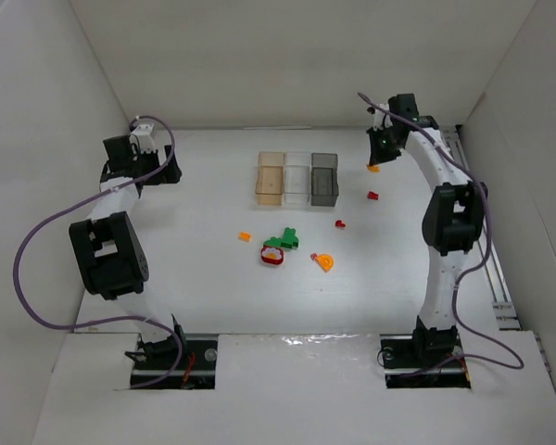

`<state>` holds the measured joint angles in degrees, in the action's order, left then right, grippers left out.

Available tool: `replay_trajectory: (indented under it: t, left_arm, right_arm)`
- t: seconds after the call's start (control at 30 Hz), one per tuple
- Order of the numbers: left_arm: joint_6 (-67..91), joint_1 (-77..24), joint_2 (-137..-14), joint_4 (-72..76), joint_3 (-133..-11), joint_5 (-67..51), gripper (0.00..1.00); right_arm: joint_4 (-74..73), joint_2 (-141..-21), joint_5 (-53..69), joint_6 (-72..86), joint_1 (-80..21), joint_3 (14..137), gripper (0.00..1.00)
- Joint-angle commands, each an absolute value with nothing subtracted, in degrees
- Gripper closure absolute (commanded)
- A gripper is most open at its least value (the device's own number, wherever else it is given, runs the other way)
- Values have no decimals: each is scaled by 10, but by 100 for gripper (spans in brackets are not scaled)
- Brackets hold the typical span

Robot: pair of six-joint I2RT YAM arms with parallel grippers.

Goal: Sort the legos into containers by color

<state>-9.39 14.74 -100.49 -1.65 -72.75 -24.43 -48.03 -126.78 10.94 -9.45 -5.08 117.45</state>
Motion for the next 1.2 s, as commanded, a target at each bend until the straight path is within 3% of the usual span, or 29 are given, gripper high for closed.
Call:
replay_trajectory:
  t: [0.0,0.27,0.67,0.77,0.8,0.93,1.17]
  left_arm:
    - [-84,150,-969,6,-708,-267,0]
    - [-78,150,-957,-14,-708,-272,0]
    - [-156,110,-910,-65,-697,-337,0]
    - [-216,97,-910,-98,-697,-383,0]
    - [-241,97,-910,-115,-697,-397,0]
    - [-407,72,-960,-292,-767,-447,0]
    - [-754,62,-1070,-592,-888,-465,10]
  right_arm:
    - [-406,-1180,158,-126,-75,1139,100]
    - [-404,-1198,200,-123,-151,1154,100]
    - [-410,-1298,192,-99,-169,1227,100]
    - [-425,-1305,198,-106,-174,1236,81]
    - [-425,-1305,198,-112,-174,1236,67]
    - [-419,-1282,221,-117,-174,1223,45]
    - [-414,-1198,267,-165,-156,1162,44]
